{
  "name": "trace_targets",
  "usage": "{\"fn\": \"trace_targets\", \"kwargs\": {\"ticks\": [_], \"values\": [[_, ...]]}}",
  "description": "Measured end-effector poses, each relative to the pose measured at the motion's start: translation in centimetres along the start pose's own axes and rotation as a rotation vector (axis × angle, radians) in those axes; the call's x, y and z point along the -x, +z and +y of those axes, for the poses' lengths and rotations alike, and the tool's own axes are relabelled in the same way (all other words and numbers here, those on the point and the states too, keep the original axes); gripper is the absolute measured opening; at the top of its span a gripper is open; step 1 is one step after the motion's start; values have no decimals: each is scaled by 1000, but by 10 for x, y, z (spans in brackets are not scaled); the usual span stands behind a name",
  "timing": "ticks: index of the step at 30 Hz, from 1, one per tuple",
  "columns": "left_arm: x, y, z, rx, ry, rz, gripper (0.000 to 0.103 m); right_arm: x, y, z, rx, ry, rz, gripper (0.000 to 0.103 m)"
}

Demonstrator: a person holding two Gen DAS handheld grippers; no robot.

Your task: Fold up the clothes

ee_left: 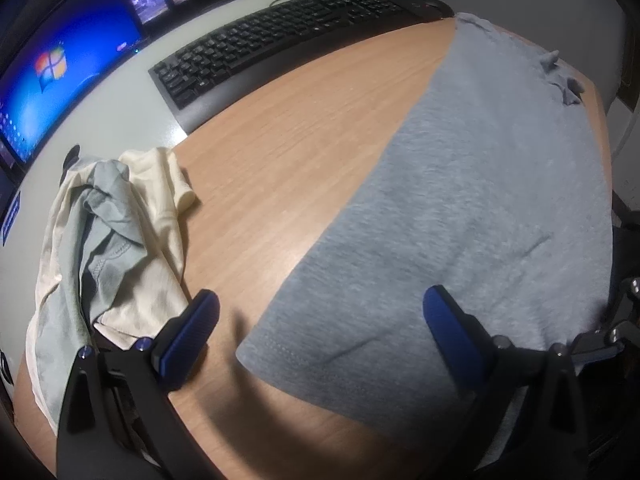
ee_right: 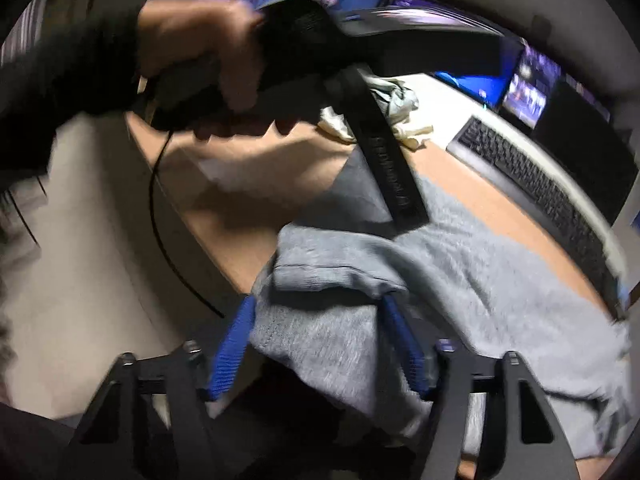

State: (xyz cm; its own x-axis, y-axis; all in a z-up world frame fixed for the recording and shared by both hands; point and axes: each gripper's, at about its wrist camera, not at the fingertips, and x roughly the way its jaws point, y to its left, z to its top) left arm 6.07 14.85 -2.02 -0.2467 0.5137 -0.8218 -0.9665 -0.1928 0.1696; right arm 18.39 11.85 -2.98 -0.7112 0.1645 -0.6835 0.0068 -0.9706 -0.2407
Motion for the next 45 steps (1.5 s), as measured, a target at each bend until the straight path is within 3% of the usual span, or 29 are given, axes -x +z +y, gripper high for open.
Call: {"fn": "trace_targets", "kwargs": {"ticks": [1, 2, 3, 5, 7, 10, 12, 15, 18, 25, 28, 30, 32, 33, 35, 37, 38, 42, 44, 45], "values": [[-3, 2, 5, 15, -38, 7, 86, 2, 0, -8, -25, 9, 2, 36], [-3, 4, 6, 26, -68, 12, 74, 4, 1, -17, -50, 18, 4, 30], [0, 4, 3, 21, -77, 14, 72, 6, 1, -25, -75, 29, 5, 22], [5, 5, -8, -4, -63, 17, 46, 5, 2, -40, -148, 91, 8, 18], [8, 8, -19, -17, -33, 33, 39, 8, 1, -56, -227, 160, 2, 17], [13, 20, -23, -16, 15, 47, 12, 17, -1, -77, -327, 258, -55, 17], [16, 30, -21, 4, 52, 53, 12, 26, -4, -93, -396, 326, -101, 17], [30, 52, -21, 24, 26, 23, 12, 37, -15, -113, -519, 416, -143, 17], [41, 81, -30, 18, 18, -10, 12, 47, -22, -134, -617, 440, -196, 16], [37, 178, -90, -121, -3, -83, 13, 89, -58, -191, -800, 367, -305, 16], [26, 221, -115, -148, -38, -105, 15, 103, -95, -226, -946, 350, -319, 16], [13, 249, -129, -145, -67, -118, 28, 105, -124, -248, -1064, 361, -298, 17], [6, 265, -129, -110, -61, -132, 58, 103, -155, -264, -1186, 330, -264, 25], [4, 269, -125, -87, -65, -134, 61, 102, -168, -270, -1231, 304, -243, 41], [6, 268, -119, -71, -52, -144, 62, 109, -187, -279, -1293, 263, -245, 45], [10, 259, -114, -52, 0, -146, 63, 129, -192, -285, -1280, 176, -266, 66], [11, 252, -114, -51, 13, -145, 63, 139, -192, -287, -1263, 181, -302, 66], [-2, 216, -117, -20, 62, -106, 69, 157, -163, -283, -1099, 357, -412, 66], [-18, 204, -119, -3, 94, -71, 70, 153, -141, -273, -991, 448, -404, 66], [-28, 198, -122, -2, 108, -52, 70, 141, -131, -265, -948, 475, -323, 66]]}}
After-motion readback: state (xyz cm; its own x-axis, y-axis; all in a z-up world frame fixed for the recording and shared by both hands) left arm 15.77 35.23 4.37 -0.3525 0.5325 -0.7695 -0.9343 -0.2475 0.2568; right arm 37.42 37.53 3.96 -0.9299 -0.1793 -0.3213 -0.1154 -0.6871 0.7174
